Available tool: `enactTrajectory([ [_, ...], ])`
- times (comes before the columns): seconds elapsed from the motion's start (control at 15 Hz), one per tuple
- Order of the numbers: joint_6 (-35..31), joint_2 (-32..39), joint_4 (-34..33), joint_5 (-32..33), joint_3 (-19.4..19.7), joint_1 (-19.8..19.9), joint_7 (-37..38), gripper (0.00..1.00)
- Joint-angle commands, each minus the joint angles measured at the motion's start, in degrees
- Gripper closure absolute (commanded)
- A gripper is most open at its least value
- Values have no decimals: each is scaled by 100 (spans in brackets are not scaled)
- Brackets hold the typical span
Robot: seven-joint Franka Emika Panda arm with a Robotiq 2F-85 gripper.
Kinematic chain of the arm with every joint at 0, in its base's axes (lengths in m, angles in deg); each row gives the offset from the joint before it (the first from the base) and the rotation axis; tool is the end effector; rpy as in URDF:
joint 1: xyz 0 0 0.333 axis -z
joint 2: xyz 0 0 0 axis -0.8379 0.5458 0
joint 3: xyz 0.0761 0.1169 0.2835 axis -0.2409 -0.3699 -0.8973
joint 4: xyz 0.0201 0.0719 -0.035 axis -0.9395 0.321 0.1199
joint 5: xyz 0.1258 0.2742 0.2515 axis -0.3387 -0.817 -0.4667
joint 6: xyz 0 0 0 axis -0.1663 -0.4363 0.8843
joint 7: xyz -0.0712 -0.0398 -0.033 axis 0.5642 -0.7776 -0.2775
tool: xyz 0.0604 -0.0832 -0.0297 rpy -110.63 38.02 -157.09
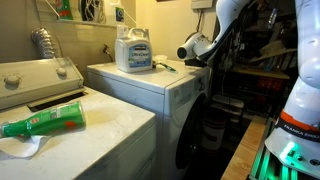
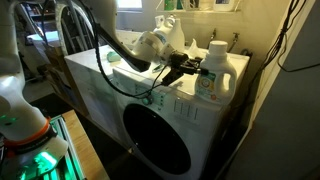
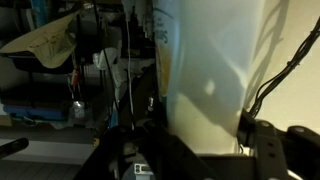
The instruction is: Move the white detergent bottle forward
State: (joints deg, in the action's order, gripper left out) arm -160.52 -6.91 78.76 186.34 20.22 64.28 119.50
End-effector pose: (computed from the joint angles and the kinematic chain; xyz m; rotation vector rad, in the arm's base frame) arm 0.5790 -0.1976 0.3286 1.3270 -1.1330 1.3140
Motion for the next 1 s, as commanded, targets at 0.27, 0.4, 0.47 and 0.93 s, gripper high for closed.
enactTrajectory([
  [0.27, -503, -130, -343, 346, -28, 20, -4, 61],
  [0.4, -717, -157, -456, 553, -37, -8, 91, 61],
  [0.47, -803, -162, -507, 662, -44, -21, 147, 61],
  [0.93, -1264, -12, -697, 892, -171, -52, 294, 36],
])
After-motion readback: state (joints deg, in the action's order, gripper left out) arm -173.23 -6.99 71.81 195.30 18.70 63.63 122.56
